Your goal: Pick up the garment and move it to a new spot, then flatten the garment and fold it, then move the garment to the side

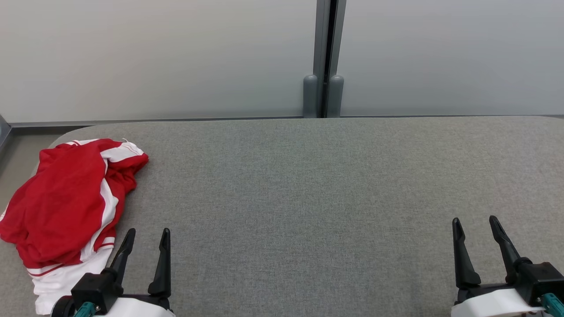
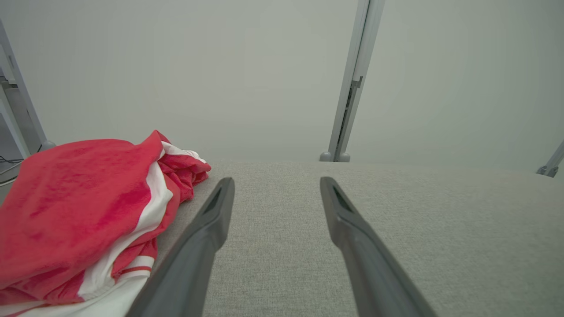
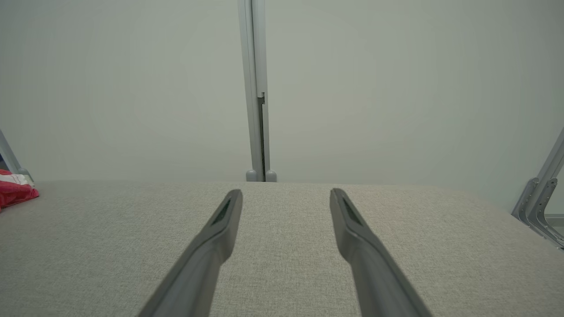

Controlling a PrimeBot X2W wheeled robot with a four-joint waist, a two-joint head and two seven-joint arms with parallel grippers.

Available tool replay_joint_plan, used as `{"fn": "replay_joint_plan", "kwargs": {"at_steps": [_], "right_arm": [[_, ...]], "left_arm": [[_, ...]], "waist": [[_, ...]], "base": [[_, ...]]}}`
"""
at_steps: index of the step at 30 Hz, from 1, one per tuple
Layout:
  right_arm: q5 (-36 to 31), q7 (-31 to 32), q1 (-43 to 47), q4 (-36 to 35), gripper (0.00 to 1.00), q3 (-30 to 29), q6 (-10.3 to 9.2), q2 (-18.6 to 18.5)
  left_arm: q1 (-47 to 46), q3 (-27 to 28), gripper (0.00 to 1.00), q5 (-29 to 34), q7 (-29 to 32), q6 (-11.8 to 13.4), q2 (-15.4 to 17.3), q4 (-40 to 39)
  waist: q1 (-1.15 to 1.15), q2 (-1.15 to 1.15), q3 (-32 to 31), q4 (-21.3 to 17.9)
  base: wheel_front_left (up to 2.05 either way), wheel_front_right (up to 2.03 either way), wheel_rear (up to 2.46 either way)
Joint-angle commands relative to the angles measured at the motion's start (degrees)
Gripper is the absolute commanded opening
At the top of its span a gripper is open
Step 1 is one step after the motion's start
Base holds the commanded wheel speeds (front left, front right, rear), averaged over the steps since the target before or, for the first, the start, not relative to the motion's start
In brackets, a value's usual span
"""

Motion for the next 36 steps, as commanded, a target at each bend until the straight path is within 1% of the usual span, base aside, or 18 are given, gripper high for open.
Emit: {"fn": "replay_joint_plan", "kwargs": {"at_steps": [1,9,21,24,27,29,33,36], "right_arm": [[-1.13,-0.71,0.58,-0.01,1.0,0.03,0.1,-0.31],[1.11,-0.6,0.74,0.65,1.0,-0.02,0.1,-0.3],[1.79,-0.6,1.09,0.93,1.0,0.02,0.1,-0.3],[1.47,-0.6,1.17,0.52,1.0,0.28,0.1,-0.28],[1.33,-0.59,1.3,0.07,1.0,0.54,0.1,-0.29],[1.56,-0.59,1.49,-0.1,1.0,1.0,0.1,-0.29],[2.01,-0.59,1.85,-0.17,1.0,1.84,0.1,-0.29],[2.4,-0.59,2.13,0.04,1.0,2.37,0.1,-0.26]], "left_arm": [[0.21,0.16,1.0,0.78,-0.5,-0.1,0.26,0.26],[-0.76,0.47,1.0,-0.68,-0.43,-0.1,0.56,1.56],[-0.64,0.63,1.0,-0.44,-0.43,-0.09,0.69,1.56],[-0.9,0.32,1.0,-0.33,-0.43,-0.09,0.72,1.58],[-0.86,0.52,1.0,-0.23,-0.43,-0.09,0.71,1.41],[-0.57,0.71,1.0,-0.09,-0.43,-0.09,0.7,1.43],[0.22,0.88,1.0,0.09,-0.43,-0.09,0.68,1.59],[0.79,0.7,1.0,0.23,-0.38,-0.09,0.69,1.81]], "waist": [[0.0,0.0,0.05,-0.05],[0.0,0.0,0.1,-0.03],[0.0,0.0,0.05,-0.01],[0.0,0.0,-0.03,0.77],[0.0,0.0,-0.37,2.67],[0.0,0.0,-0.79,4.67],[0.0,0.0,-1.94,10.25],[0.0,0.0,-2.85,15.32]], "base": [[0.0,0.0,0.0],[0.0,0.0,0.0],[0.0,0.0,0.0],[0.0,0.0,0.0],[0.0,0.0,0.0],[0.0,0.0,0.0],[0.0,0.0,0.0],[0.0,0.0,0.0]]}}
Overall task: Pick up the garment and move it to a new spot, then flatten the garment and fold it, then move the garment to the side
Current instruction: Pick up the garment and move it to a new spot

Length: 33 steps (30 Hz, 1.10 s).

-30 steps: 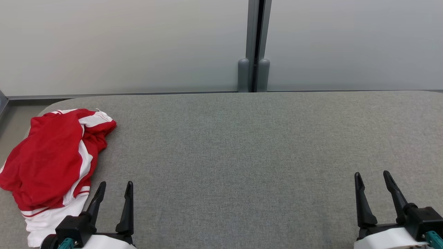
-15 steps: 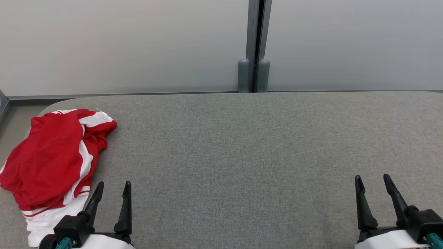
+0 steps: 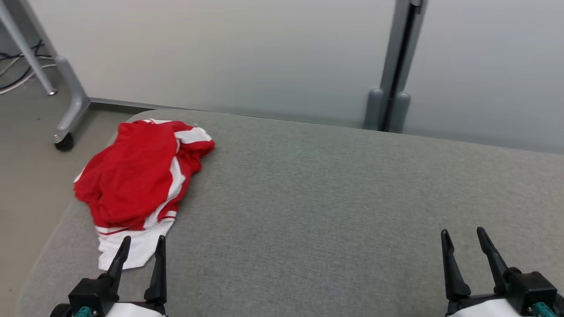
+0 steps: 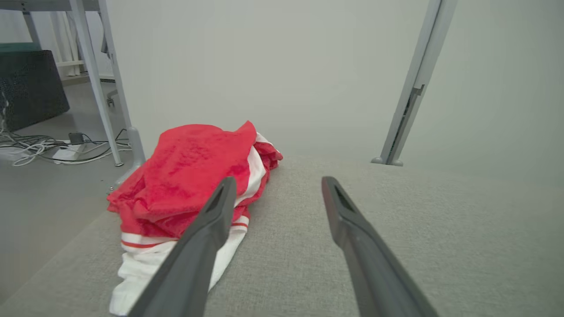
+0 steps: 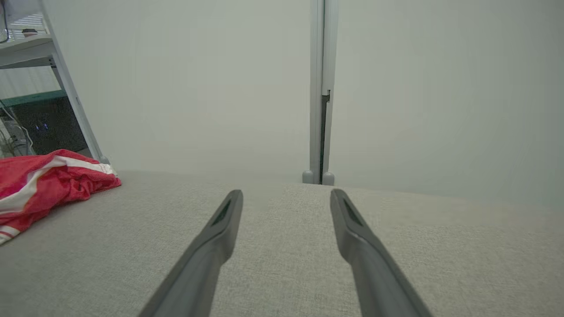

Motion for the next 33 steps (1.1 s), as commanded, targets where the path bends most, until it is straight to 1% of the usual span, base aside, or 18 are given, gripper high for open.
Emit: {"fn": "replay_joint_plan", "kwargs": {"at_steps": [1,5,8,13,16,19,22,23,26,28,33], "right_arm": [[0.51,-0.31,0.37,0.03,1.0,0.28,0.1,-0.22],[0.91,-0.3,-0.39,0.37,1.0,2.27,0.1,-0.22],[1.36,-0.3,-0.98,0.63,1.0,3.68,0.1,-0.23],[1.39,-0.3,-1.37,0.78,1.0,4.97,0.05,-0.3],[1.27,-0.3,-1.08,0.68,1.0,5.38,0.05,-0.28],[0.49,-0.3,-1.71,0.5,1.0,5.29,0.06,-0.28],[-0.67,-0.3,-2.86,0.3,1.0,5.47,0.06,-0.27],[-0.67,-0.3,-2.86,0.3,1.0,5.47,0.06,-0.27],[-1.33,-0.3,-4.07,0.22,1.0,5.89,0.05,-0.59],[-1.51,-0.3,-4.87,0.26,1.0,6.05,0.05,-0.84],[-1.49,-0.3,-6.5,0.69,1.0,7.24,0.06,-1.09]], "left_arm": [[0.69,0.06,1.0,0.33,-0.02,-0.06,0.27,0.12],[1.84,0.84,1.0,0.62,-0.02,-0.06,0.5,-0.18],[2.58,1.37,1.0,0.59,-0.02,-0.06,0.46,-0.57],[3.03,1.54,1.0,0.4,-0.02,-0.06,0.46,-1.01],[2.27,1.06,1.0,-0.08,-0.02,-0.06,0.39,-1.28],[0.26,-0.91,1.0,-1.06,-0.02,-0.06,0.87,-0.63],[-3.11,-3.66,1.0,-3.03,-0.02,-0.06,2.71,2.5],[-3.11,-3.66,1.0,-3.03,-0.02,-0.06,2.71,2.5],[-8.61,-6.89,1.0,-4.98,0.73,-0.05,5.83,7.32],[-12.28,-9.42,1.0,-6.75,2.99,-0.05,7.61,10.24],[-20.42,-14.83,1.0,-12.15,10.06,-0.04,13.63,15.31]], "waist": [[0.0,0.0,-1.61,6.31],[0.0,0.0,-2.23,11.14],[0.0,0.0,-2.32,12.86],[0.0,0.0,-1.87,12.87],[0.0,0.0,-1.15,11.69],[0.0,0.0,0.59,10.11],[0.0,0.0,3.1,8.34],[0.0,0.0,3.1,8.34],[0.0,0.0,5.56,6.46],[0.0,0.0,6.89,5.27],[0.0,0.0,9.42,2.23]], "base": [[0.0,0.0,0.0],[0.0,0.0,0.0],[0.0,0.0,0.0],[0.0,0.0,0.0],[0.0,0.0,0.0],[0.0,0.0,0.0],[0.0,0.0,0.0],[0.0,0.0,0.0],[0.0,0.0,0.0],[0.0,0.0,0.0],[0.0,0.0,0.0]]}}
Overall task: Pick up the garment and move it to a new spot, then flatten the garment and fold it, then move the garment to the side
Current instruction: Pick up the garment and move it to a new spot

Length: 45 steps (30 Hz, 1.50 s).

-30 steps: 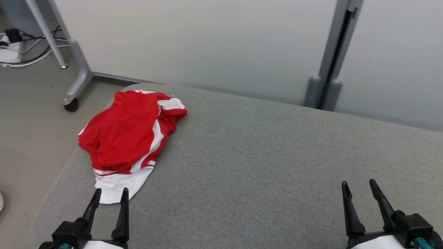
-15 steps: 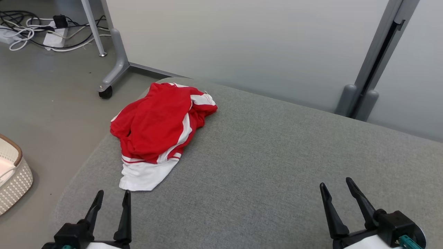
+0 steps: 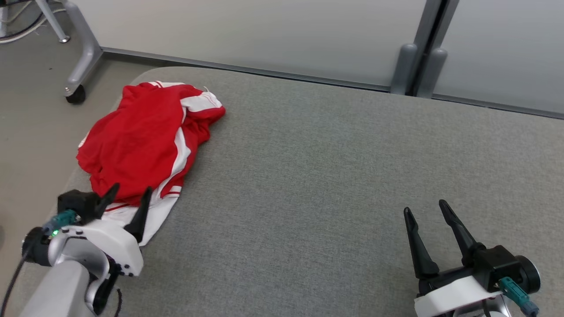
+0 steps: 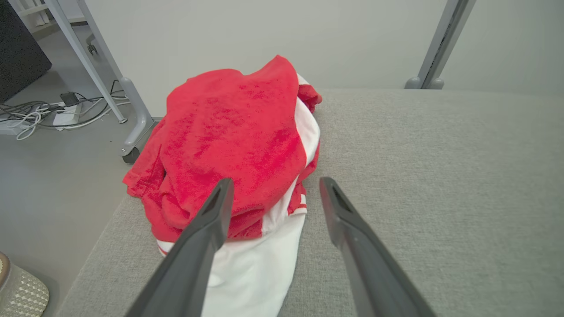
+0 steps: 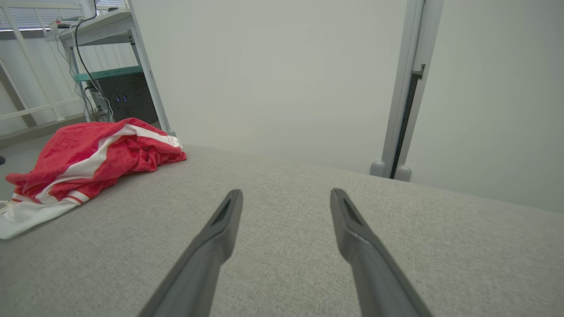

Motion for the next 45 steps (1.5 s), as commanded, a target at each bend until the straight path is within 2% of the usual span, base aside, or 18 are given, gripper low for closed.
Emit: {"fn": "replay_joint_plan", "kwargs": {"at_steps": [1,4,10,18,19,20,29,34,40,45], "right_arm": [[0.08,-0.3,-0.85,0.17,1.0,0.0,-0.01,-0.37],[0.32,-0.3,-2.01,0.36,1.0,0.85,-0.01,-0.5],[0.52,-0.3,-4.01,0.55,1.0,1.81,-0.01,-0.47],[0.81,-0.3,-5.79,0.41,1.0,1.28,-0.01,-0.23],[0.82,-0.3,-5.78,0.37,1.0,1.1,-0.01,-0.17],[0.8,-0.3,-5.7,0.43,1.0,0.92,-0.01,-0.11],[1.35,-0.3,-3.92,0.76,1.0,-1.1,-0.01,0.38],[1.86,-0.3,-2.78,0.97,1.0,-1.63,-0.01,0.49],[3.15,-0.3,-1.53,1.28,1.0,-1.39,-0.01,0.53],[4.67,-0.3,-0.8,1.2,1.0,-1.06,-0.01,0.5]], "left_arm": [[-1.19,-0.11,1.0,-0.89,0.38,0.0,0.78,0.31],[-4.54,-1.71,1.0,-4.59,4.2,0.0,3.88,2.89],[-7.81,-5.81,1.0,-14.28,11.59,0.0,7.84,7.05],[-9.43,-8.29,1.0,-21.17,12.6,0.0,10.75,12.83],[-9.65,-8.66,0.44,-21.53,12.2,0.0,10.92,13.09],[-9.74,-9.4,0.0,-21.51,11.97,0.0,11.19,13.27],[-8.48,-13.07,0.0,-23.55,9.35,0.0,14.27,10.59],[-7.78,-12.5,0.0,-23.72,7.26,0.2,16.51,6.87],[-7.88,-10.58,0.0,-22.7,4.67,3.39,19.24,-2.39],[-6.64,-9.05,0.0,-24.31,5.16,5.67,19.53,-14.41]], "waist": [[0.0,0.0,1.8,-2.09],[0.0,0.0,3.15,-4.11],[0.0,0.0,5.54,-7.49],[0.0,0.0,7.85,-10.55],[0.0,0.0,7.93,-10.66],[0.0,0.0,7.9,-10.73],[0.0,0.0,5.45,-9.54],[0.0,0.0,3.16,-8.38],[0.0,0.0,0.61,-7.7],[0.0,0.0,-0.79,-8.58]], "base": [[0.0,0.0,0.0],[0.0,0.0,0.0],[0.0,0.0,0.0],[0.0,0.0,0.0],[0.0,0.0,0.0],[0.0,0.0,0.0],[0.0,0.0,0.0],[0.0,0.0,0.0],[0.0,0.0,0.0],[0.0,0.0,0.0]]}}
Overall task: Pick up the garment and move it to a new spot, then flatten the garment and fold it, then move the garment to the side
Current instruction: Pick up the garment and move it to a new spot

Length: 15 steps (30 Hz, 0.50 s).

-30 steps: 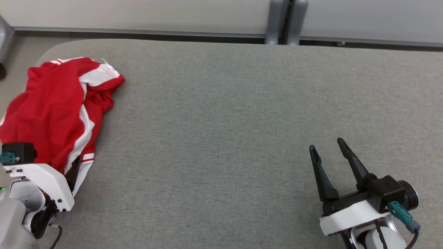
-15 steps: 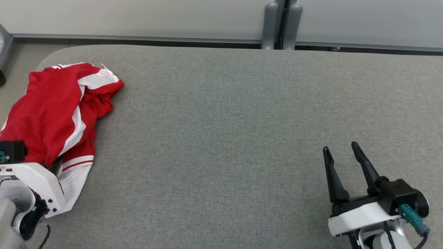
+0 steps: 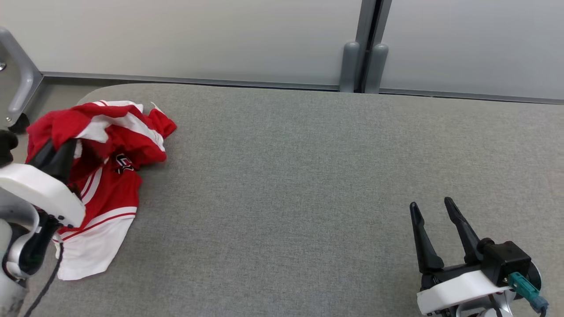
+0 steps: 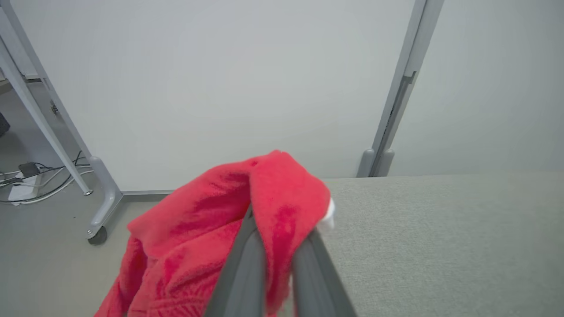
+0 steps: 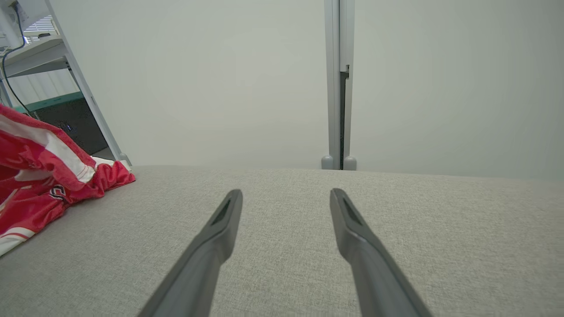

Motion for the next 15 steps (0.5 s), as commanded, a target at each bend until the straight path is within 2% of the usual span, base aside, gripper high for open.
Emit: {"fn": "replay_joint_plan", "kwargs": {"at_steps": [1,9,15], "right_arm": [[0.49,-0.3,0.61,-0.06,1.0,-0.09,0.0,-0.31],[0.59,-0.3,0.97,0.02,1.0,0.13,0.01,-0.3],[0.52,-0.3,1.01,-0.13,1.0,-0.19,0.01,-0.29]], "left_arm": [[1.09,-0.07,0.0,-0.48,0.36,0.53,-0.17,-2.42],[3.91,-0.61,0.0,-4.74,3.57,1.72,-2.02,-21.36],[3.8,-4.14,0.0,-7.42,4.96,1.14,-6.96,-31.13]], "waist": [[0.0,0.0,-0.45,-0.67],[0.0,0.0,-1.24,-5.7],[0.0,0.0,-1.05,-10.54]], "base": [[0.0,0.0,0.0],[0.0,0.0,0.0],[0.0,0.0,0.0]]}}
